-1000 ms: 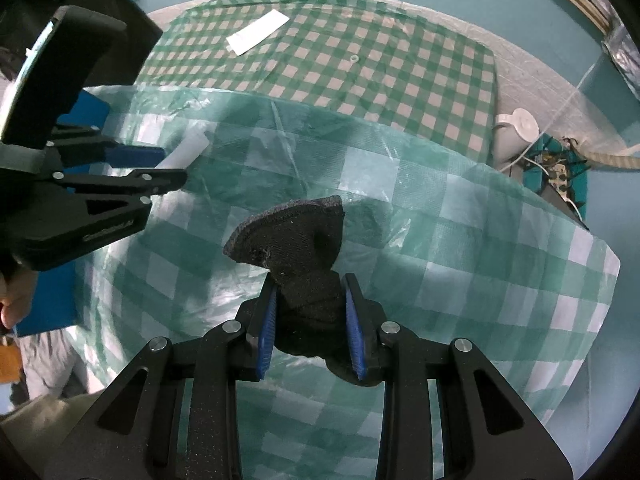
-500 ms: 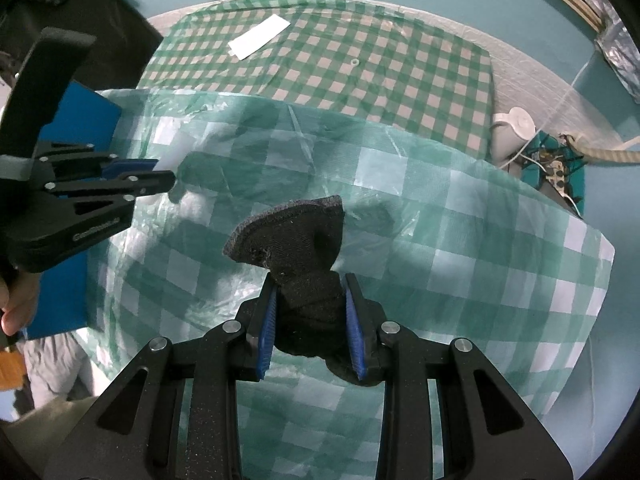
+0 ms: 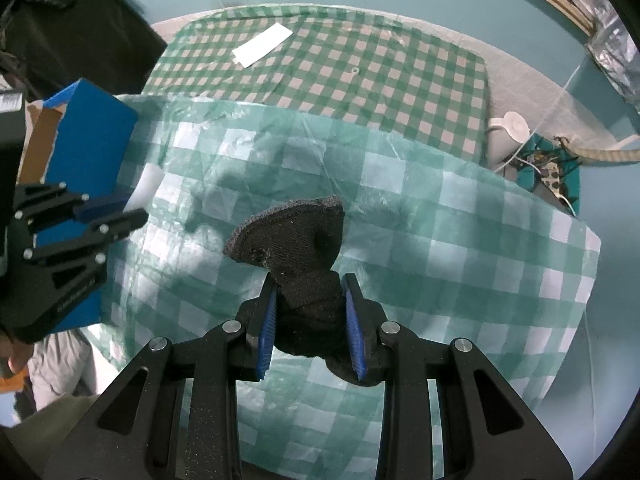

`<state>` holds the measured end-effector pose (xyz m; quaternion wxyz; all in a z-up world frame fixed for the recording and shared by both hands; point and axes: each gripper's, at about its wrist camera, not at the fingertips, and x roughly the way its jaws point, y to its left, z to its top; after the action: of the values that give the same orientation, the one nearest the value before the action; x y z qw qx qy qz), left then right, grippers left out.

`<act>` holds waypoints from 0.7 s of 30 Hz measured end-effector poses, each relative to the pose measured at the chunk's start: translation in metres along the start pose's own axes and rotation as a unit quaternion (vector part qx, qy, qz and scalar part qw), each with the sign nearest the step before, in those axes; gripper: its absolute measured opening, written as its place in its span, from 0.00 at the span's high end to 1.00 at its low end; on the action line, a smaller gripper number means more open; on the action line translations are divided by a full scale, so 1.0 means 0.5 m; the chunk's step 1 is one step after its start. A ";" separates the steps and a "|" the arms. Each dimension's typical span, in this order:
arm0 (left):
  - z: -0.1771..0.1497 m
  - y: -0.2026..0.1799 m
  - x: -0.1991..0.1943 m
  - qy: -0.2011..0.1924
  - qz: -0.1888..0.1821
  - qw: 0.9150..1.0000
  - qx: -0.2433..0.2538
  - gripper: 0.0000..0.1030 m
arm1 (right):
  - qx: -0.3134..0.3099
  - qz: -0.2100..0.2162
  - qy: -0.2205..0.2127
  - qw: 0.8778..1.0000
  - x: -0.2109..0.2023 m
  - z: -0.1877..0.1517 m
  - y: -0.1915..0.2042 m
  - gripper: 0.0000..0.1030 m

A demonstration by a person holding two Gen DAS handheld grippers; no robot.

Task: Organize soft objects
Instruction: 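Grasp the white foam roll with the left tool while the right tool holds the sock, then carry the white roll and black sock with both tools over the box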

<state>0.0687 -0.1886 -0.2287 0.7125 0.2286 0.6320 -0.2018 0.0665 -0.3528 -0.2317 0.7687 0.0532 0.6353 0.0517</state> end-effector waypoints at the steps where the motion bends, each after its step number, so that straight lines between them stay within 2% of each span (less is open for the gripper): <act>1: -0.004 -0.001 -0.009 -0.002 -0.003 1.000 -0.003 0.87 | -0.001 -0.001 -0.001 1.000 -0.006 0.000 0.002 0.70; 6: -0.022 -0.007 -0.045 -0.011 -0.004 1.000 -0.008 0.87 | -0.004 -0.005 -0.007 1.000 -0.042 -0.006 0.015 0.70; 13: -0.047 -0.020 -0.093 -0.022 0.014 1.000 0.000 0.87 | -0.014 -0.007 -0.022 1.000 -0.091 -0.011 0.039 0.70; 21: -0.075 -0.008 -0.134 -0.031 0.012 0.999 -0.016 0.86 | -0.021 -0.007 -0.036 0.999 -0.141 -0.011 0.066 0.70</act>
<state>0.0279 -0.1701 -0.1663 0.7376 0.2183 0.6103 -0.1895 0.0473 -0.3304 -0.1593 0.7925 0.0349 0.6061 0.0579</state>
